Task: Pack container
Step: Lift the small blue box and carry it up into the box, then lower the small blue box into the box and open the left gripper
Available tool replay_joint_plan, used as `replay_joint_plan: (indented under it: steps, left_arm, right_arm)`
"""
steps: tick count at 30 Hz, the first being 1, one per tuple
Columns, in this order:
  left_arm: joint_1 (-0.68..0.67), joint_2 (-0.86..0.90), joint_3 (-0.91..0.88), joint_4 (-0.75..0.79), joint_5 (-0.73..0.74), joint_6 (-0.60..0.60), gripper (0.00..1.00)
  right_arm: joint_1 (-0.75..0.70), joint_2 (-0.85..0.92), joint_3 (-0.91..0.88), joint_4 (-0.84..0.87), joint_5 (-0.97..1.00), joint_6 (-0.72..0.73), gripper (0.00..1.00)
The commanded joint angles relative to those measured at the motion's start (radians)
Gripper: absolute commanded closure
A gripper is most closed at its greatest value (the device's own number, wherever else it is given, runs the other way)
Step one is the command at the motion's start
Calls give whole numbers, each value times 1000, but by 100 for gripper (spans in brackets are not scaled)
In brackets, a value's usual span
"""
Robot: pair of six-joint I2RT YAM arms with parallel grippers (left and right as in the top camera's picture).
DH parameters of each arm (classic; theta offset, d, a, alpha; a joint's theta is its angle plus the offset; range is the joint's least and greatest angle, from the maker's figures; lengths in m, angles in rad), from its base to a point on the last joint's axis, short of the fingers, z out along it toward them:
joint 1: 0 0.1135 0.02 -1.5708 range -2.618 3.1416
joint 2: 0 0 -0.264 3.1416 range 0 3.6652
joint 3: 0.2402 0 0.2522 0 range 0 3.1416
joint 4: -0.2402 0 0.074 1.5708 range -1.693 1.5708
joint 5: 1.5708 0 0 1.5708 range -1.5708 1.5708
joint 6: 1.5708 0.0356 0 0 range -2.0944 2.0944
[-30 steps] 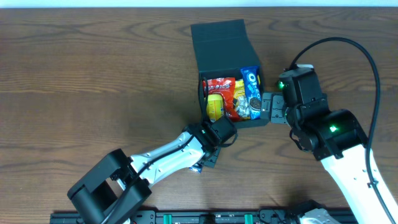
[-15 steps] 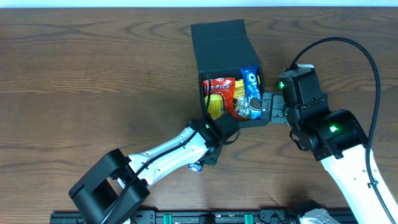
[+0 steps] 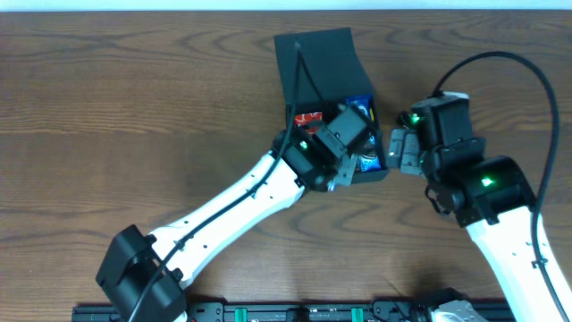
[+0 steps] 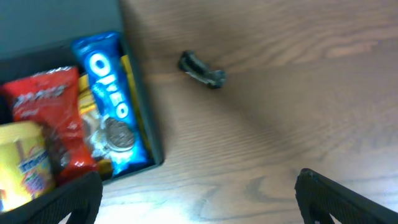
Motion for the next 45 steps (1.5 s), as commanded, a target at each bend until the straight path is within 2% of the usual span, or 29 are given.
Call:
replay_joint_plan:
  steps: [1,9,16,26,29,32,39,45]
  left_arm:
    - [35,-3,17,42,-40,-72,94]
    - [63,107,18,153,-30,-142,94]
    - [61,216,18,190,-30,-166,94]
    - [61,234,18,223,-31,-174,93]
    - [60,234,18,222,-31,-174,80]
    - [61,234,18,217,-31,-174,81]
    - [61,234,18,214,-31,-173,54]
    - [61,234,18,215,-32,-170,49]
  right_arm:
    - [-68,-3,1,-1,-27,34,1]
    - [-190,-3,1,3,-63,34,1]
    - [-195,-3,1,3,-64,34,1]
    - [-195,-3,1,2,-83,34,1]
    - [-195,-3,1,-1,-83,34,1]
    - [-195,-3,1,-2,-83,34,1]
    - [-195,-3,1,-2,-86,33,1]
    - [-195,-3,1,-2,-86,33,1]
